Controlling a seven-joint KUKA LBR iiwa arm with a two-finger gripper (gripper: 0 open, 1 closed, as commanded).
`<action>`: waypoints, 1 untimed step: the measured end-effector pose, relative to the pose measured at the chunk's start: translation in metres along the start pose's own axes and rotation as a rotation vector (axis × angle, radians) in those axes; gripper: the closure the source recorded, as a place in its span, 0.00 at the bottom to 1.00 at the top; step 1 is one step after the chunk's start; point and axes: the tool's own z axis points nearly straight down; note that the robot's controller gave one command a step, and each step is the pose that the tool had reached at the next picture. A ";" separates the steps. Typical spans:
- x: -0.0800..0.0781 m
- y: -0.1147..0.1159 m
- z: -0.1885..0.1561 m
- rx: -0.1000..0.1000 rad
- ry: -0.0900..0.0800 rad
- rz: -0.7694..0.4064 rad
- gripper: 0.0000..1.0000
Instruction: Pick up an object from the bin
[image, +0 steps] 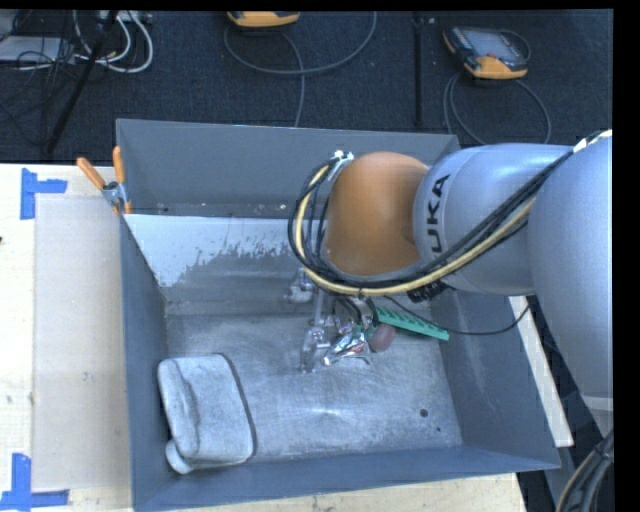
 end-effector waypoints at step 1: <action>0.021 -0.062 0.040 -0.006 -0.002 -0.235 0.00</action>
Offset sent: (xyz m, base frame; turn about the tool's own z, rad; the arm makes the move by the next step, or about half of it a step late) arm -0.0187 -0.0652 -0.0432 -0.2377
